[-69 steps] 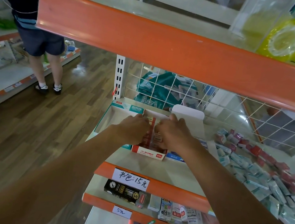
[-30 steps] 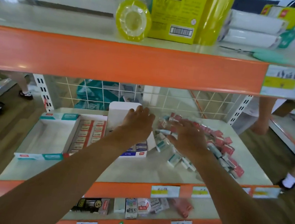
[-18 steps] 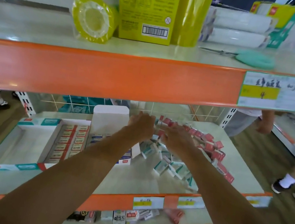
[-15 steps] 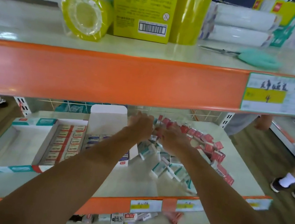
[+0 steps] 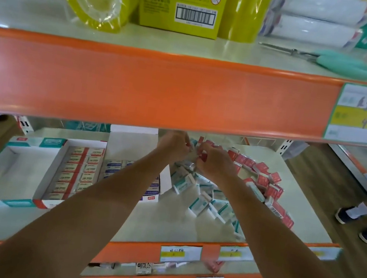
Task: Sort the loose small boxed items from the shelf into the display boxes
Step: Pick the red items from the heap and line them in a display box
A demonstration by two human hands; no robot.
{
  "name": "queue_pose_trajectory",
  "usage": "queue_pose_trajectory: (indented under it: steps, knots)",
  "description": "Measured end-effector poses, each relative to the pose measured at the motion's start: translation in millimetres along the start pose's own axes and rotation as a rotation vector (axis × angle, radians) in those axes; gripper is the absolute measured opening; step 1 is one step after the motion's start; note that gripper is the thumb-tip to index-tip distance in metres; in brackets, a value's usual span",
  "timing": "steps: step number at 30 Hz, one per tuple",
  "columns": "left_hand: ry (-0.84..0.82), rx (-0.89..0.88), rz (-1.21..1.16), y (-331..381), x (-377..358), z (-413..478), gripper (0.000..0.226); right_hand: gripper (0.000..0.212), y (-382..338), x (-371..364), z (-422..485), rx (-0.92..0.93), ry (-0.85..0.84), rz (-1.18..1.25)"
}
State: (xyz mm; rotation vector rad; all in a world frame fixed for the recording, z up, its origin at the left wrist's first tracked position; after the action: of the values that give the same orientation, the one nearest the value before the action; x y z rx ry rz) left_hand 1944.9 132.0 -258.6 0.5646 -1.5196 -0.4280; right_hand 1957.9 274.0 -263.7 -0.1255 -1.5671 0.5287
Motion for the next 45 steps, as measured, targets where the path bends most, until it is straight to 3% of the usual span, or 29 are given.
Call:
queue_pose_trajectory:
  steps: [12, 20, 31, 45]
  knots:
    - [0.020, -0.053, -0.138, -36, 62, -50, 0.016, 0.015, -31, 3, -20, 0.131, 0.083, 0.254]
    - [-0.029, 0.003, -0.290, -68, 97, -81, 0.021, 0.020, -73, -7, -32, 0.125, -0.003, 0.531]
    - [-0.089, 0.070, -0.282, -103, 134, -112, 0.057, 0.041, -135, -23, -41, 0.237, -0.059, 0.388]
    - [0.055, 0.184, -0.306, -164, 166, -125, 0.021, 0.034, -202, -47, -37, 0.388, 0.015, 0.192]
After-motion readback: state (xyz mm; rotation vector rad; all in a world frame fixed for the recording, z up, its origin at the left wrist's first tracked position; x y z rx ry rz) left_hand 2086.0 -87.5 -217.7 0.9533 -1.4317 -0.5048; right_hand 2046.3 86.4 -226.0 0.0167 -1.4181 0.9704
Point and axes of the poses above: each hand's wrist, its own z-axis towards the middle knuckle, its own x-axis out of the back of the hand, y = z × x, the point moved 1 cm from there along z, towards the middle knuckle
